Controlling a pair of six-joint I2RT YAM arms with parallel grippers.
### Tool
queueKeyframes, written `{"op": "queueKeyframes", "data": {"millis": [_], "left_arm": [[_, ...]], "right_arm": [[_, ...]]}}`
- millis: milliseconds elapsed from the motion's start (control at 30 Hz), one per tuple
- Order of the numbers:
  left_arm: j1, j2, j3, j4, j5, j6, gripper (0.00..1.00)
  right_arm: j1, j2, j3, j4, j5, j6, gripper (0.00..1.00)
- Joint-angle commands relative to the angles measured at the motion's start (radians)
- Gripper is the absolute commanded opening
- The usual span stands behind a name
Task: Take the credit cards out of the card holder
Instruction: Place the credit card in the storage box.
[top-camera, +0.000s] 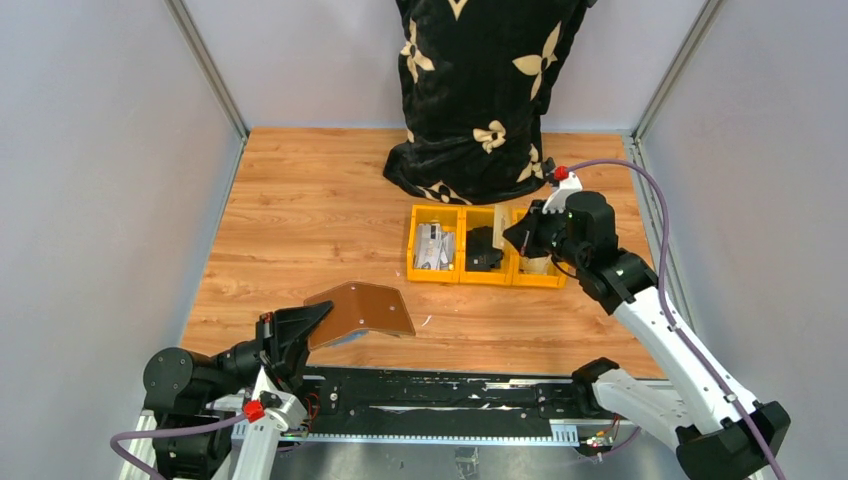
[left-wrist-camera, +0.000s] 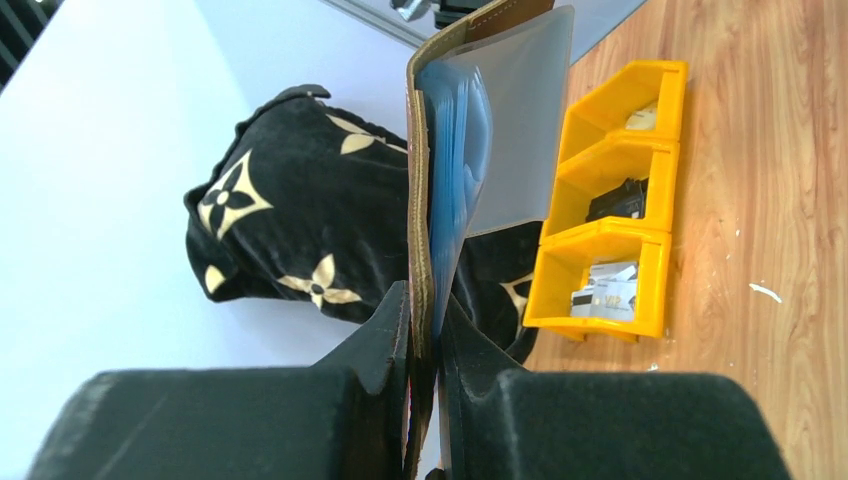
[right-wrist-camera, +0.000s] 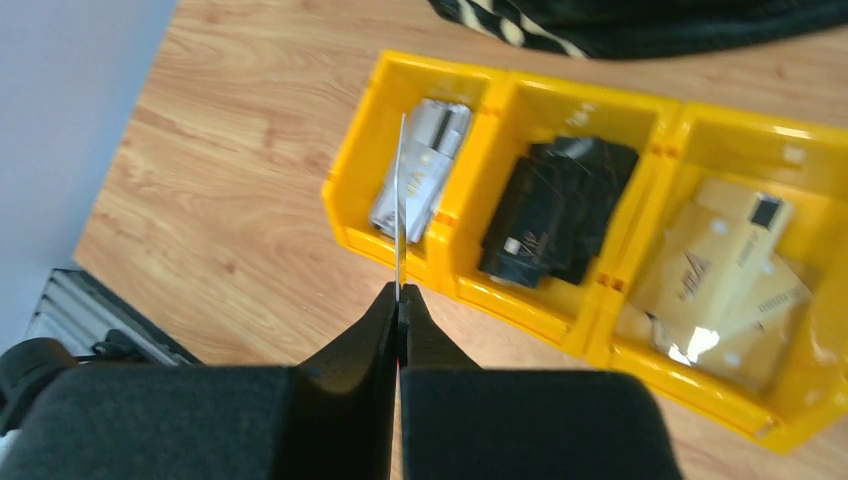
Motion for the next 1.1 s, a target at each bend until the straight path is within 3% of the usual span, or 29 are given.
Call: {"op": "queueKeyframes", "data": {"millis": [0, 433, 767, 867, 1000, 1067], "left_arm": [[0.009, -0.023, -0.015, 0.011, 0.04, 0.083, 0.0], [0.016, -0.046, -0.034, 0.011, 0.083, -0.154, 0.0], [0.016, -0.042, -0.029, 0.009, 0.102, -0.225, 0.0], [0.016, -0.04, -0.022, 0.009, 0.105, -0.245, 0.0], [0.016, -0.038, -0.014, 0.009, 0.114, -0.247, 0.0], [0.016, -0.037, -0.012, 0.008, 0.114, -0.241, 0.0]], "right_arm": [[-0.092, 0.008, -0.06, -0.075, 0.063, -0.021, 0.0], [-0.299, 0.211, -0.076, -0.038, 0.116, -0.086, 0.0], [-0.311, 0.432, -0.06, -0.002, -0.032, -0.083, 0.0], [-0.311, 0.459, -0.049, -0.032, -0.004, -0.079, 0.0], [-0.297, 0.383, -0.014, -0.078, 0.052, -0.057, 0.33], [-0.267, 0.288, -0.008, -0.033, -0.011, -0.051, 0.42]]}}
